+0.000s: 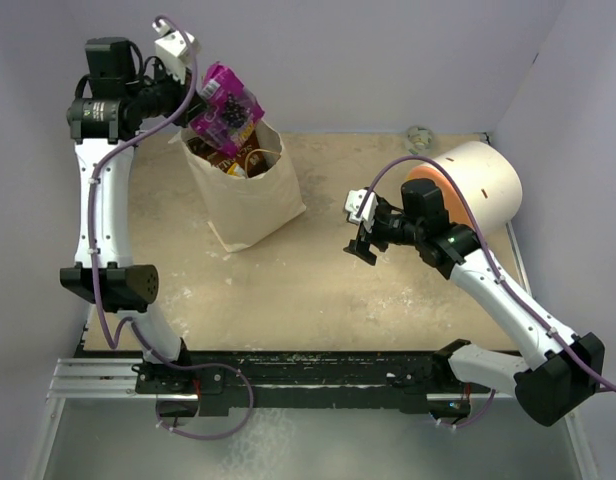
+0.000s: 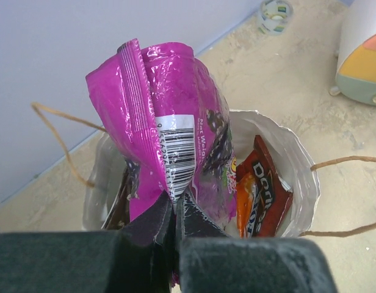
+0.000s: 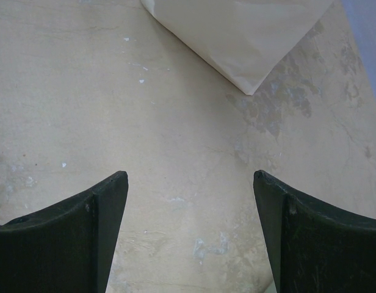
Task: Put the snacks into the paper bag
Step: Place the snack in the paper bag, then reset both arms
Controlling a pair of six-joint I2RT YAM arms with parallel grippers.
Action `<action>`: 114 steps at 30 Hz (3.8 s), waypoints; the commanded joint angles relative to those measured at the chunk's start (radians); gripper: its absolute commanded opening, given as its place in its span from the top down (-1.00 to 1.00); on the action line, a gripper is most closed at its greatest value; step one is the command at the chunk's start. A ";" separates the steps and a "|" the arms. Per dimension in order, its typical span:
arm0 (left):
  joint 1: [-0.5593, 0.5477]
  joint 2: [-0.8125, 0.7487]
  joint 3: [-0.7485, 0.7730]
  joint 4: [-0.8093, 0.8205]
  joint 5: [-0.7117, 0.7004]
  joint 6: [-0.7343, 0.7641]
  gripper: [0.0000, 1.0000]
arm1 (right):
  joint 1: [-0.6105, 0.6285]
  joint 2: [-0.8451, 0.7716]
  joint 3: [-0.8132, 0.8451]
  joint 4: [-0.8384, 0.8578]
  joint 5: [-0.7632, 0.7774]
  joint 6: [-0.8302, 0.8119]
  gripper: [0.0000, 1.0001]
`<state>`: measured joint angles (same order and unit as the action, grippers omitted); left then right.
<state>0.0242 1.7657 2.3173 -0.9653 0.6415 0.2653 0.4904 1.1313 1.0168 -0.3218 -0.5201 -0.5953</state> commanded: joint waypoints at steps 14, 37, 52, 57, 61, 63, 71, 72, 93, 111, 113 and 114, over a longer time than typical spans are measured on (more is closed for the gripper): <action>-0.063 -0.053 -0.061 0.045 -0.062 0.207 1.00 | -0.003 0.013 -0.001 0.043 0.029 -0.018 -0.71; -0.175 0.112 -0.109 -0.199 -0.073 0.148 1.00 | -0.003 0.021 -0.035 0.046 0.038 -0.022 -0.71; -0.221 0.202 -0.119 -0.346 -0.077 0.117 0.83 | -0.003 0.029 -0.038 0.050 0.053 -0.025 -0.71; -0.236 0.202 -0.112 -0.414 -0.080 0.152 0.67 | -0.003 0.033 -0.039 0.052 0.057 -0.026 -0.71; -0.242 0.184 -0.134 -0.437 -0.102 0.186 0.41 | -0.003 0.033 -0.040 0.053 0.057 -0.026 -0.71; -0.242 0.180 -0.131 -0.436 -0.120 0.192 0.33 | -0.003 0.036 -0.040 0.053 0.057 -0.026 -0.71; -0.242 0.204 -0.008 -0.424 -0.187 0.197 0.02 | -0.002 0.041 -0.034 0.050 0.057 -0.022 -0.71; -0.242 0.205 -0.003 -0.413 -0.198 0.199 -0.03 | -0.003 0.041 -0.034 0.050 0.057 -0.021 -0.71; -0.241 -0.192 -0.400 0.241 -0.454 0.172 -0.98 | -0.017 0.025 -0.024 0.082 0.125 0.041 -0.77; -0.130 -0.699 -1.002 0.766 -0.715 0.059 -0.98 | -0.027 0.102 0.180 0.247 0.516 0.326 -0.99; -0.115 -0.733 -1.055 0.796 -0.716 0.027 -0.98 | -0.027 0.118 0.205 0.265 0.557 0.358 -0.99; -0.106 -0.745 -1.071 0.799 -0.716 0.007 -0.99 | -0.027 0.129 0.215 0.278 0.584 0.382 -0.99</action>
<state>-0.1120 1.0790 1.3090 -0.2909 -0.0345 0.3508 0.4683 1.2369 1.1625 -0.1257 -0.0647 -0.3126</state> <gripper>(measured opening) 0.990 0.995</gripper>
